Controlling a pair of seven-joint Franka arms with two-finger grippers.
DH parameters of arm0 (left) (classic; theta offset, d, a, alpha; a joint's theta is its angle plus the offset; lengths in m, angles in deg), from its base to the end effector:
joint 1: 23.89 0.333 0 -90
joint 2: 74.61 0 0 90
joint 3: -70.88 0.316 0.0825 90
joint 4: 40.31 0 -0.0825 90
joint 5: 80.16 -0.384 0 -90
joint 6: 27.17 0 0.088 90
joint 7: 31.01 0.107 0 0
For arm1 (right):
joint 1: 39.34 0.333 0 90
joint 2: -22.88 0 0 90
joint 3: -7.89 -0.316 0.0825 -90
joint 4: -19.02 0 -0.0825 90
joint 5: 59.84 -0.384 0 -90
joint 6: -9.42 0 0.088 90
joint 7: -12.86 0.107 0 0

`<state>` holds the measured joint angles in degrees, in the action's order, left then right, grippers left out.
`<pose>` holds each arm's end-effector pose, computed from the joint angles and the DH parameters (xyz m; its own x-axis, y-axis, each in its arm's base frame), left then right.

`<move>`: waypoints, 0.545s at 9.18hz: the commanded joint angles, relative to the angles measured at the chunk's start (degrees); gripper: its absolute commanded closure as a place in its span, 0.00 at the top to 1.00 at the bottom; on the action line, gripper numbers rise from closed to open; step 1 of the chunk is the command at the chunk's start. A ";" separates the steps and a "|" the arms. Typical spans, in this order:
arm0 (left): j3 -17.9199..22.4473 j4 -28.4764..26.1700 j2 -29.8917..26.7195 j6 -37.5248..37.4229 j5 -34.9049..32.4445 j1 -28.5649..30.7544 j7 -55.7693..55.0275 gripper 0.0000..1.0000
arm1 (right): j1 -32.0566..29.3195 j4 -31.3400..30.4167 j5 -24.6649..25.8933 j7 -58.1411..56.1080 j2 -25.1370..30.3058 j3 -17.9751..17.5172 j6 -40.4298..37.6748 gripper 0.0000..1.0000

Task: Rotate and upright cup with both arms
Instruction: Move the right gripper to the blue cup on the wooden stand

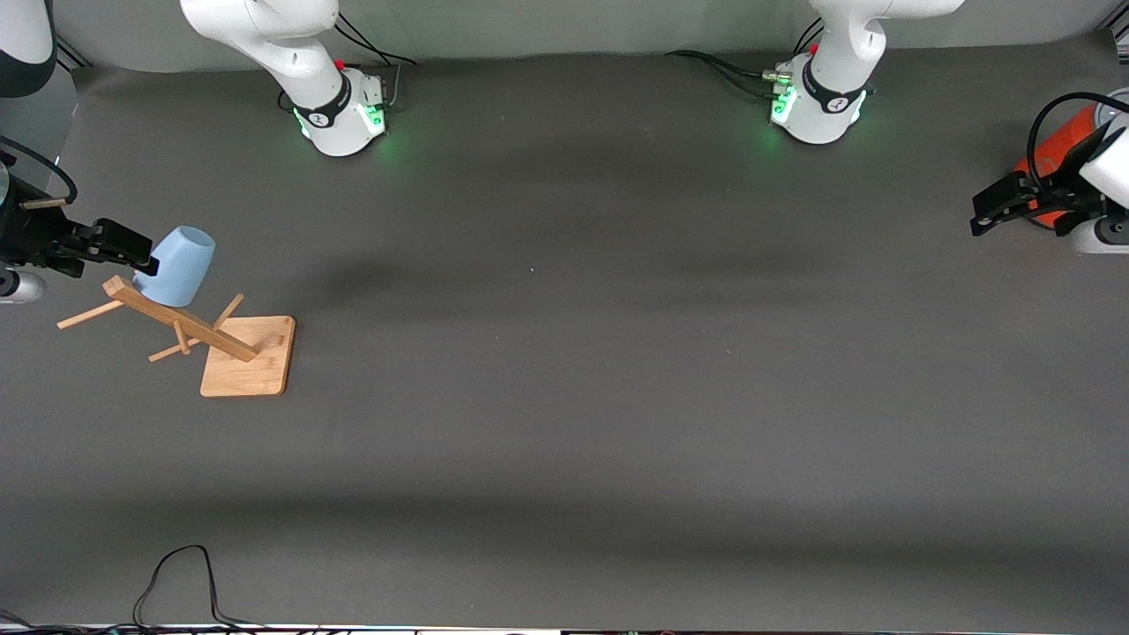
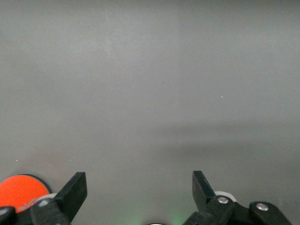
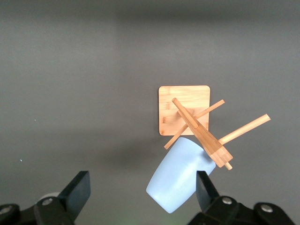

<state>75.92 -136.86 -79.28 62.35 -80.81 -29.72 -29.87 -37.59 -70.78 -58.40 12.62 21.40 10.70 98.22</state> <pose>0.5266 -0.0042 0.6138 0.9986 -0.0342 -0.0416 -0.0343 -0.9994 -0.0034 0.5595 -0.0127 0.6100 0.9989 -0.0149 -0.0433 -0.0137 -0.9996 0.0262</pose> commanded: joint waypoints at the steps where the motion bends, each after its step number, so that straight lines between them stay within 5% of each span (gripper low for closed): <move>1: 0.33 3.02 1.31 -2.41 -1.36 -0.41 6.45 1.00 | 0.53 0.58 -0.39 0.41 -0.45 0.53 -0.47 1.00; 5: 0.24 2.95 1.67 -4.95 -1.37 -0.67 3.87 1.00 | 0.36 -1.16 -0.30 -0.47 1.21 1.40 -0.99 1.00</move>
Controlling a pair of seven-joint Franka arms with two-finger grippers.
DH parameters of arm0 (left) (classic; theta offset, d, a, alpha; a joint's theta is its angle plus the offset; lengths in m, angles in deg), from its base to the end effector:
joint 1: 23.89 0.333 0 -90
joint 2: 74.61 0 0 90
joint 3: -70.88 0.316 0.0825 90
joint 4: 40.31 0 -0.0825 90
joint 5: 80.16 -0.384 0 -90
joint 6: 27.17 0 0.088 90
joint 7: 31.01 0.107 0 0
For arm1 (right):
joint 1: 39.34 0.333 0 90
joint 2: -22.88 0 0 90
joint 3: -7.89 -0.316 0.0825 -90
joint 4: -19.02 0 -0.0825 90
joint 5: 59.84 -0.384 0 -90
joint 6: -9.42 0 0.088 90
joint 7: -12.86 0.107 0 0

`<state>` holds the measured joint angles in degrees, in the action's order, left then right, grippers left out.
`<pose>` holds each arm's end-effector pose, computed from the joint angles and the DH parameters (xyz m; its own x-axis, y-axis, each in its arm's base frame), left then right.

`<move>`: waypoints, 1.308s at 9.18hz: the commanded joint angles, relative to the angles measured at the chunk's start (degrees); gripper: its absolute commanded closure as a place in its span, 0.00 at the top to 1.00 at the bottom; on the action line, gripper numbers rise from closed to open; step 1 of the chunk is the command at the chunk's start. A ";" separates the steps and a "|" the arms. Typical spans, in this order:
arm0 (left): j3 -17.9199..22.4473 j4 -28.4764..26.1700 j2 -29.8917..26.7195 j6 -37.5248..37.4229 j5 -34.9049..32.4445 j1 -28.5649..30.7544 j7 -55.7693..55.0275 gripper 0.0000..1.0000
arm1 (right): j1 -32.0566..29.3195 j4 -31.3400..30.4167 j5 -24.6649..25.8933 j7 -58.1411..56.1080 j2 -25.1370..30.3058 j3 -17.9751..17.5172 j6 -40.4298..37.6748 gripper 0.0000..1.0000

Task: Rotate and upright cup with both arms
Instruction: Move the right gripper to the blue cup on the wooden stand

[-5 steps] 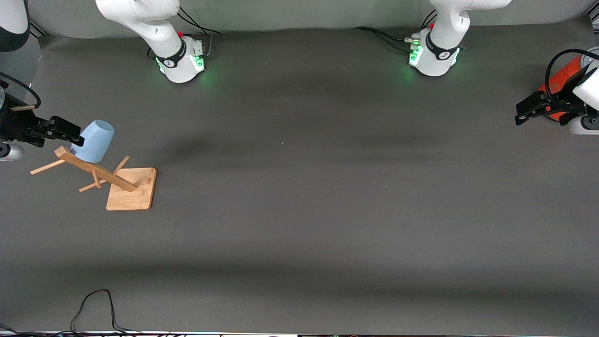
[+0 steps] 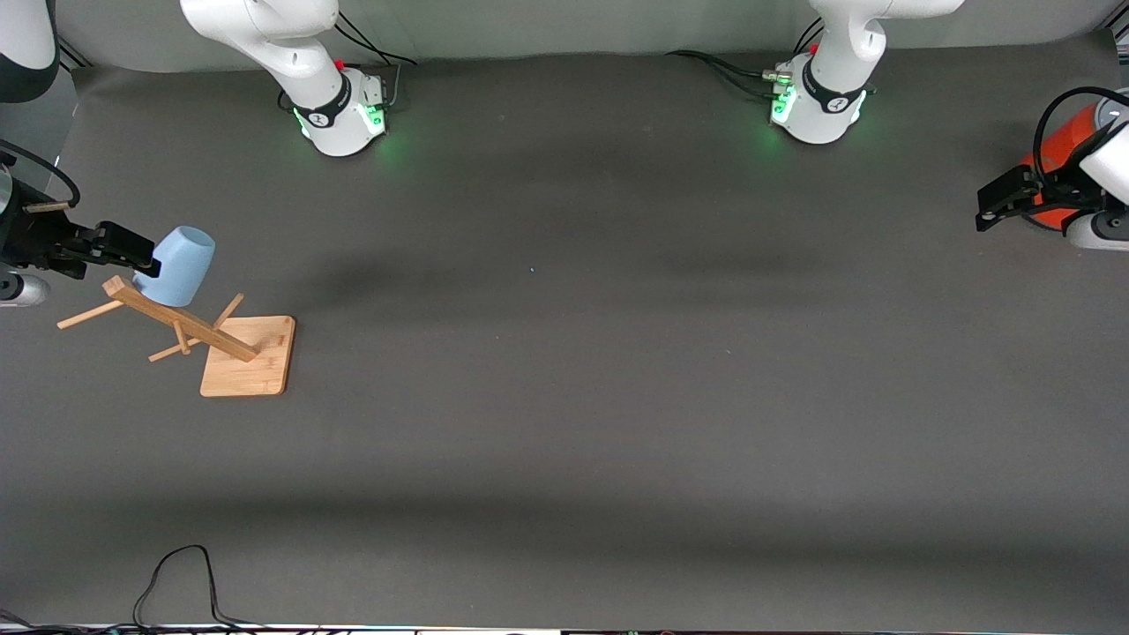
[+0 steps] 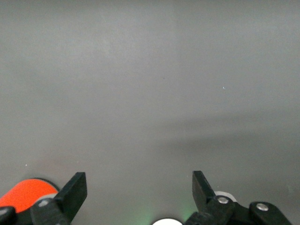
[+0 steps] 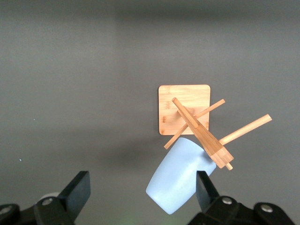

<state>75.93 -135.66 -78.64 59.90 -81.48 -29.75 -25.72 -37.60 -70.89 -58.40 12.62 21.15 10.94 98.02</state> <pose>0.5258 -0.0032 0.6143 0.9915 -0.1057 -0.0756 -0.1068 -0.9942 -0.0099 0.5602 -0.0151 0.6064 0.9984 -0.0193 -0.0531 -0.0179 -0.9995 0.0265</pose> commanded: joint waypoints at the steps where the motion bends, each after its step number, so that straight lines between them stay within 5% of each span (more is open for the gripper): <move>1: 0.22 1.57 1.30 -3.82 -0.71 -0.91 -0.20 1.00 | 0.45 -3.06 -0.30 -0.47 3.55 3.17 -0.70 1.00; 3: 0.22 1.48 1.13 -4.09 -0.01 -0.83 -0.02 1.00 | 0.54 -7.89 -0.30 -0.56 8.03 7.13 -0.18 1.00; 6: -0.13 1.39 1.22 -3.92 -0.27 -1.36 0.06 1.00 | 0.63 -9.58 -0.30 1.72 9.55 8.11 -0.88 1.00; 10: -0.04 1.13 0.96 -6.90 -0.18 -0.92 0.77 1.00 | 1.68 -13.35 -1.70 31.00 12.10 7.59 0.35 1.00; 12: -0.04 1.21 0.51 -7.69 -0.62 -0.92 0.77 1.00 | 1.68 -15.98 -1.70 36.36 12.71 7.76 2.71 1.00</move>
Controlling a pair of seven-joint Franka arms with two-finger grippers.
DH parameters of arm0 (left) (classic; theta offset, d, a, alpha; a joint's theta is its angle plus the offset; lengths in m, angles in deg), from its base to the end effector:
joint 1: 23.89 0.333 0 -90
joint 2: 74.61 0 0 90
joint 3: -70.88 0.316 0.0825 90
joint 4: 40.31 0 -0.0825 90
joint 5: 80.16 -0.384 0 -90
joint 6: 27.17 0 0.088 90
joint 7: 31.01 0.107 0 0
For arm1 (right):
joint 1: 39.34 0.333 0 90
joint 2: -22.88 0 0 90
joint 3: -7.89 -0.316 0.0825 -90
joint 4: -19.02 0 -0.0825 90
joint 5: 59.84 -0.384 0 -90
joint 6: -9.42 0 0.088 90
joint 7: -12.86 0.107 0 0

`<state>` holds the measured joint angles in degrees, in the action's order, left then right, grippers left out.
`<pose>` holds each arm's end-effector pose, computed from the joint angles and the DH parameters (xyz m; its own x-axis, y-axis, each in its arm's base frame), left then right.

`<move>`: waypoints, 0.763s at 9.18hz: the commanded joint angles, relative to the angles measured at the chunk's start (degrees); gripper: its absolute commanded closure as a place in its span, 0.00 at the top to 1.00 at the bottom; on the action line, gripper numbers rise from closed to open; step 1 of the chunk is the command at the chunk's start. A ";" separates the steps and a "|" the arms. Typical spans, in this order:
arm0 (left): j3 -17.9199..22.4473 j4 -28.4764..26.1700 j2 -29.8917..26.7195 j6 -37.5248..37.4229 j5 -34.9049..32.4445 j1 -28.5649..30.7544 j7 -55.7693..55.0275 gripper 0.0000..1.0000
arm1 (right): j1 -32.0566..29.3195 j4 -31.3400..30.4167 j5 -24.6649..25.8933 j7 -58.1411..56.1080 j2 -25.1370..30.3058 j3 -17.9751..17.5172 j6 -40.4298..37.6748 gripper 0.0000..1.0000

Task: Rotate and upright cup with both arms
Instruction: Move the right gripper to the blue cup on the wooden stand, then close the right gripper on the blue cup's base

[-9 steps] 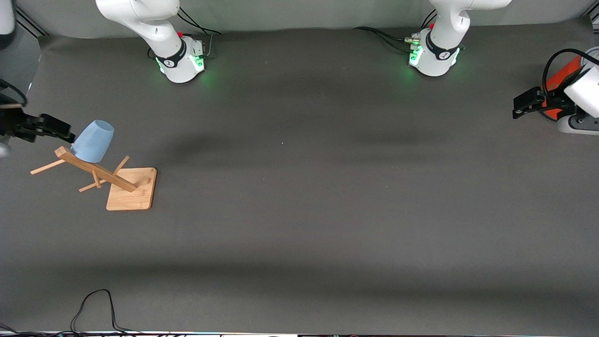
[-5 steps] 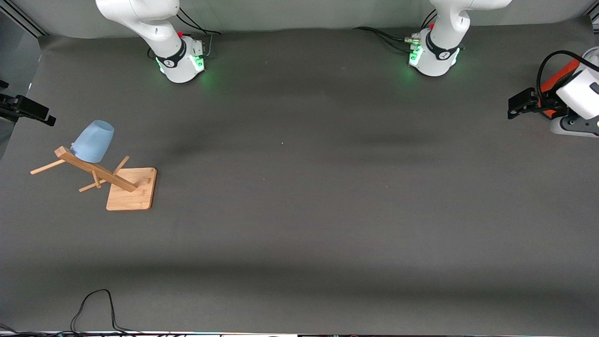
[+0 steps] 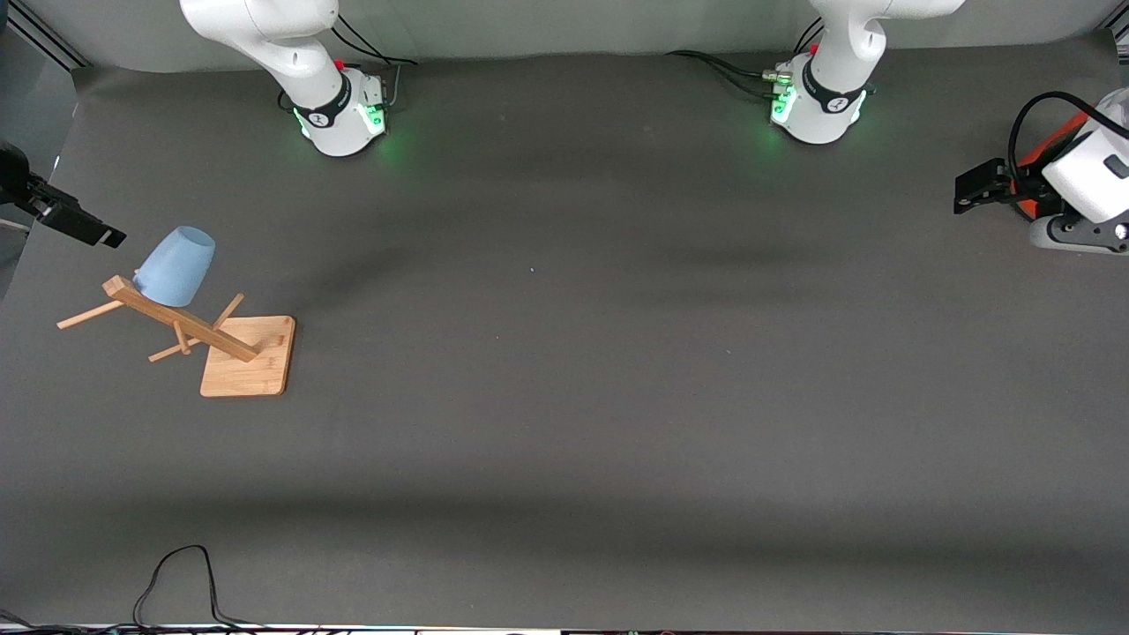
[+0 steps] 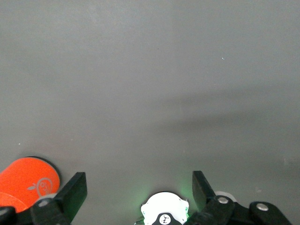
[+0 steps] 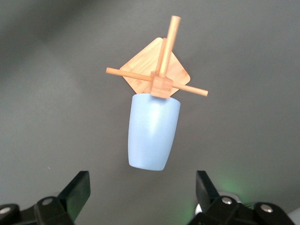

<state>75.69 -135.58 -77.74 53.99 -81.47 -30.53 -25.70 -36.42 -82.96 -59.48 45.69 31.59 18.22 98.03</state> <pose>0.5179 -0.0127 0.5993 0.9740 -0.1212 -0.1915 -0.1236 -0.9923 -0.0005 0.4964 -0.0716 0.6032 0.7622 -0.6422 -0.0816 -0.6424 -0.7659 0.0278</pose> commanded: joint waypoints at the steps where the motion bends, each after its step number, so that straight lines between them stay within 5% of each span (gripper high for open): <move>1: 0.20 1.14 -0.48 -1.97 -0.63 -0.05 0.75 1.00 | 0.42 -8.98 -0.63 3.38 4.63 0.74 7.14 1.00; 7: 0.11 1.23 0.13 -0.65 0.25 -0.66 0.84 1.00 | 0.33 -25.63 -0.63 2.86 6.15 2.93 25.63 1.00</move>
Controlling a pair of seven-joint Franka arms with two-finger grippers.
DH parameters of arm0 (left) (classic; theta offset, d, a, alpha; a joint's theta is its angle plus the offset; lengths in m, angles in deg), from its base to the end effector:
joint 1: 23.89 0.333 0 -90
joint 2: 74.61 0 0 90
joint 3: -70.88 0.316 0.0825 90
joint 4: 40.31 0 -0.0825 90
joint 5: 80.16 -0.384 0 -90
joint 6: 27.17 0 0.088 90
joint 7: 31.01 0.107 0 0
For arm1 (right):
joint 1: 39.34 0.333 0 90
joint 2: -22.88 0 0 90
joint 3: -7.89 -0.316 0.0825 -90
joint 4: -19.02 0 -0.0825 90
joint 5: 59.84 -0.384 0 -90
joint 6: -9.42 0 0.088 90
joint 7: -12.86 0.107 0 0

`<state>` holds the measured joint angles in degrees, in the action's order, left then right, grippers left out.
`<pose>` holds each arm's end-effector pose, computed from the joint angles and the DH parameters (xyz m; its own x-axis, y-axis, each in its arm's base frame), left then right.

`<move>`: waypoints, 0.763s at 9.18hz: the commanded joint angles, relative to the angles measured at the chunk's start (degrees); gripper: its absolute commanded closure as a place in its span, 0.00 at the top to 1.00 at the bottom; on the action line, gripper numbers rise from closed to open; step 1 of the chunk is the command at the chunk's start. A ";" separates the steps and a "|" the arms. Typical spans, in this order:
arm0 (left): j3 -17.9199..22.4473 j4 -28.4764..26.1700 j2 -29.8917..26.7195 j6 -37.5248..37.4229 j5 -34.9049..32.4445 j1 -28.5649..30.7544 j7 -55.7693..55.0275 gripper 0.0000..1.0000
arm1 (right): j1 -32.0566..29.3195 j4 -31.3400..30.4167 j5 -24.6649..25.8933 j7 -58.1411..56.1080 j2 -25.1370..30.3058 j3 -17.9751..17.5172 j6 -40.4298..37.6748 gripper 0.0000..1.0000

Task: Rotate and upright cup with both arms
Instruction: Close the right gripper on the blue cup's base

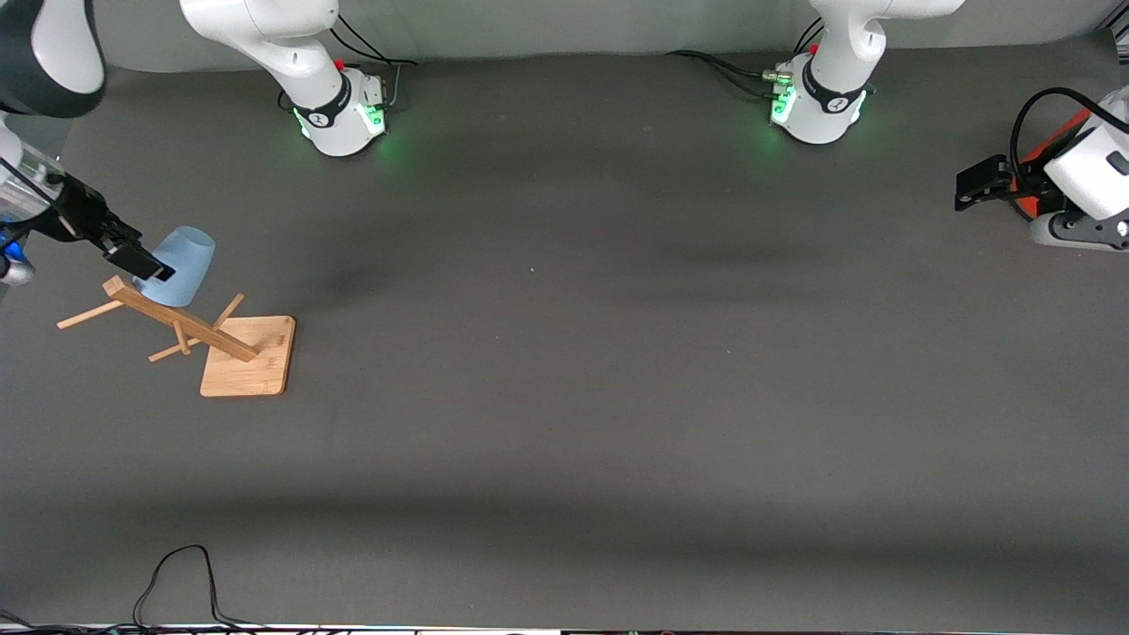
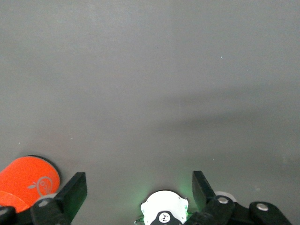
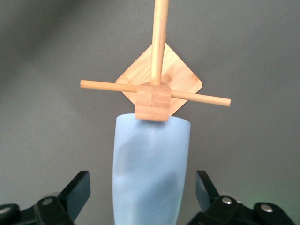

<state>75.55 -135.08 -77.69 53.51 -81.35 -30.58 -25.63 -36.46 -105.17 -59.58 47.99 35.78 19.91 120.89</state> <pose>0.5175 -0.0146 0.6022 0.9733 -0.1257 -0.1918 -0.1278 -0.9918 0.0016 0.4798 -0.0823 0.4877 0.7209 -0.6926 -0.0256 -0.6930 -0.7201 -0.0337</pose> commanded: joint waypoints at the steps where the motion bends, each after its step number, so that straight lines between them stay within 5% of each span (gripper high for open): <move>1: 0.26 0.64 0.08 -0.78 0.30 -0.60 0.95 1.00 | 0.37 -3.52 -0.53 0.46 1.17 1.68 3.49 1.00; 7: 0.35 0.64 -0.09 -1.93 1.45 -0.08 2.09 1.00 | 0.54 -3.69 -0.79 0.55 -2.27 1.59 6.92 1.00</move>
<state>75.64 -135.08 -77.66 52.80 -80.52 -30.67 -24.80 -36.44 -108.76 -59.62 47.99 33.82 21.28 126.63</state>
